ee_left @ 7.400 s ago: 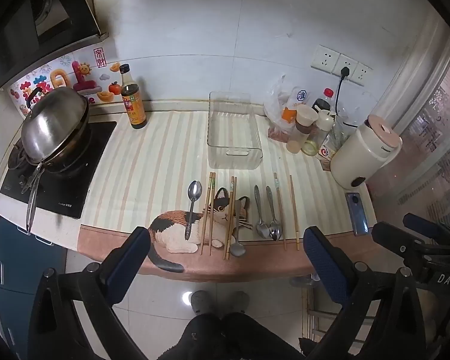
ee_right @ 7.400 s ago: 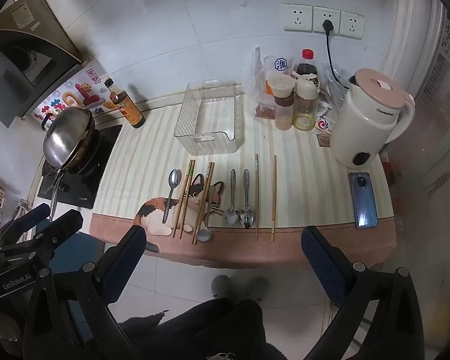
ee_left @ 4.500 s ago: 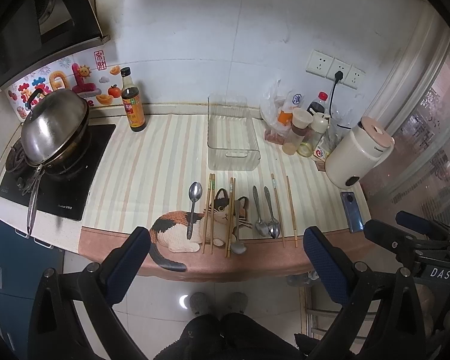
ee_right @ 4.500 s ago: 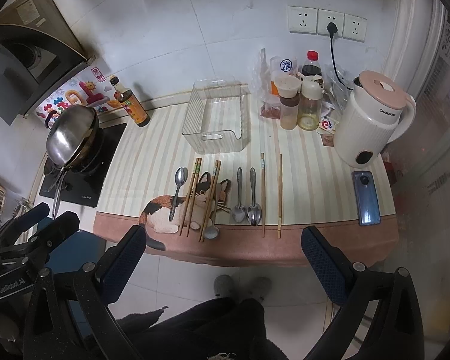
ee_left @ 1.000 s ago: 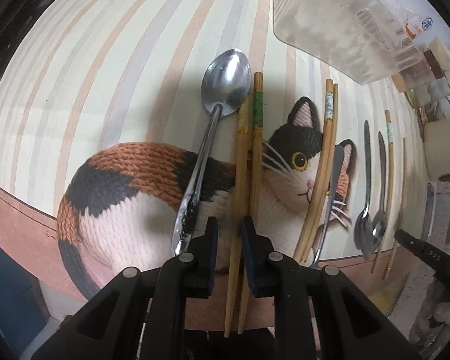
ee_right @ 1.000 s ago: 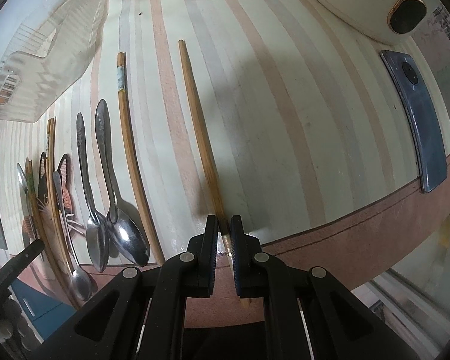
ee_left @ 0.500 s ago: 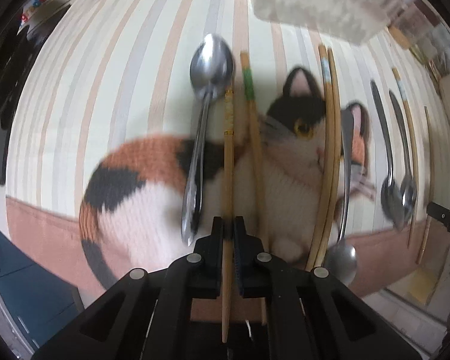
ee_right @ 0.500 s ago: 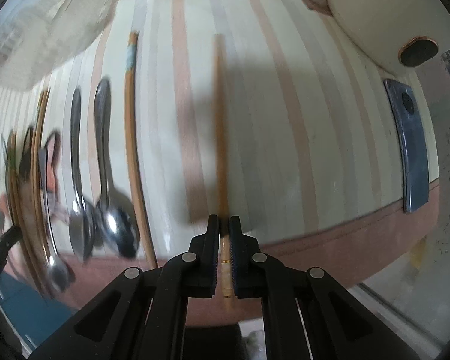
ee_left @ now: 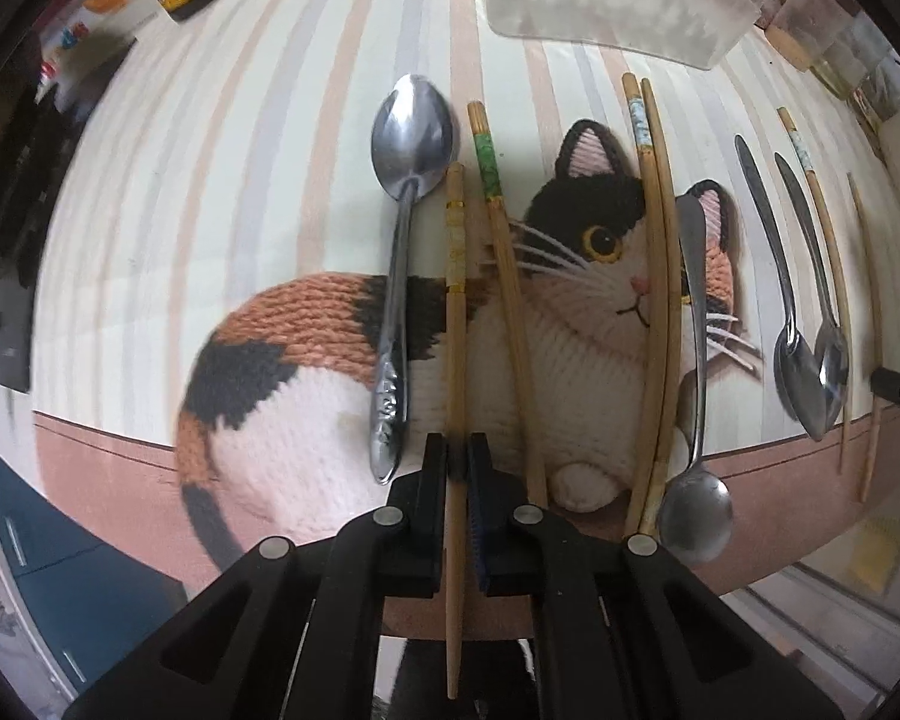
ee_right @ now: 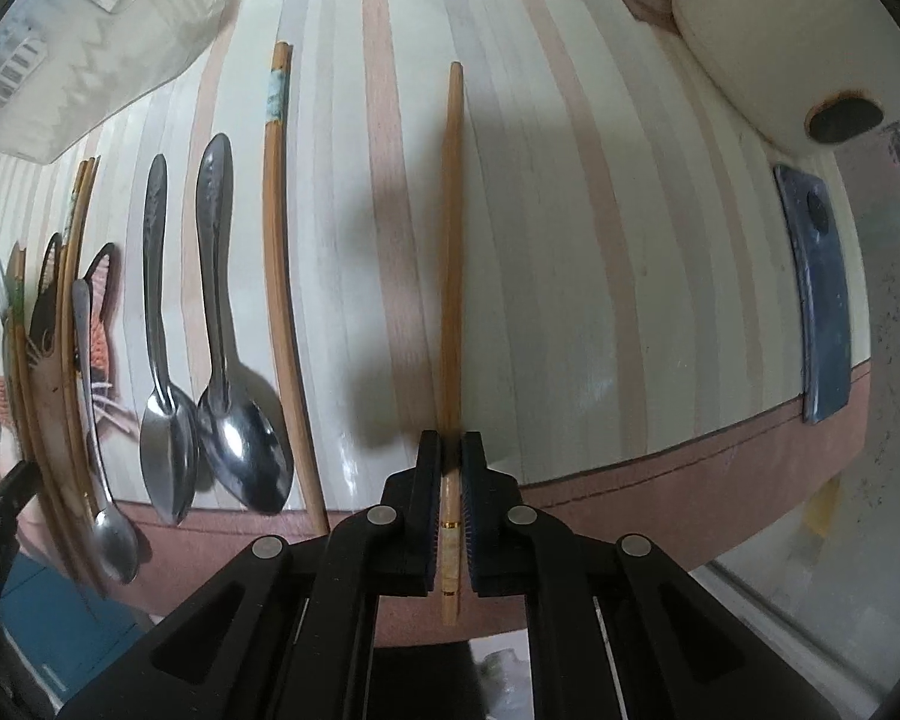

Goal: Organize utensils
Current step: 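Lift the held chopsticks off the cat placemat with both tools, then carry both chopsticks over the clear basket and open both tools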

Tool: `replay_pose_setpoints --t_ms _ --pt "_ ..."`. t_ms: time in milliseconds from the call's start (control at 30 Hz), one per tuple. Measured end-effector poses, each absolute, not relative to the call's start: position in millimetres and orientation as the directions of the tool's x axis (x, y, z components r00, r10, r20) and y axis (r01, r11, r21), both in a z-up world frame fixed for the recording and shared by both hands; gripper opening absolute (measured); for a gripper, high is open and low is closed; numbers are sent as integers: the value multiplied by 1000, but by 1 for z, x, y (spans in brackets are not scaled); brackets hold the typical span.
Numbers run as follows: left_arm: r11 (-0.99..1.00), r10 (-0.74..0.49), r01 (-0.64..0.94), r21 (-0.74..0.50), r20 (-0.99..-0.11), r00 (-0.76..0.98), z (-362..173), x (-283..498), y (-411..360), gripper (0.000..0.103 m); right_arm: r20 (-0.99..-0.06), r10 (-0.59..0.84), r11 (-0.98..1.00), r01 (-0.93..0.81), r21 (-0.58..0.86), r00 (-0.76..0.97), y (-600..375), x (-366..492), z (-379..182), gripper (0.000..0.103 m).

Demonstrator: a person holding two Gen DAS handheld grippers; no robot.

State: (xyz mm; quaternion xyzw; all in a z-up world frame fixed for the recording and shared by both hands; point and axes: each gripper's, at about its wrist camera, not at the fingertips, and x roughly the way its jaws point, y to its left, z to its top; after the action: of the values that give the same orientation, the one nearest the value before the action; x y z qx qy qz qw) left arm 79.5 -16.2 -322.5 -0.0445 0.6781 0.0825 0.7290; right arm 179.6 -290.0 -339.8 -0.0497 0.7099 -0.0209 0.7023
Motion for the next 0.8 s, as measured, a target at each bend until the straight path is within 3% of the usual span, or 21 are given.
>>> replay_pose_setpoints --t_ms 167,500,800 --pt "983 90 -172 65 -985 144 -279 66 -20 4 -997 -67 998 -10 -67 34 -276 161 -326 7" --pt "989 79 -143 33 -942 327 -192 63 -3 4 -984 12 1000 -6 11 180 -245 124 -238 6" --pt "990 19 -135 -45 -898 440 -129 118 20 4 -947 149 989 -43 143 284 -210 195 -187 6"
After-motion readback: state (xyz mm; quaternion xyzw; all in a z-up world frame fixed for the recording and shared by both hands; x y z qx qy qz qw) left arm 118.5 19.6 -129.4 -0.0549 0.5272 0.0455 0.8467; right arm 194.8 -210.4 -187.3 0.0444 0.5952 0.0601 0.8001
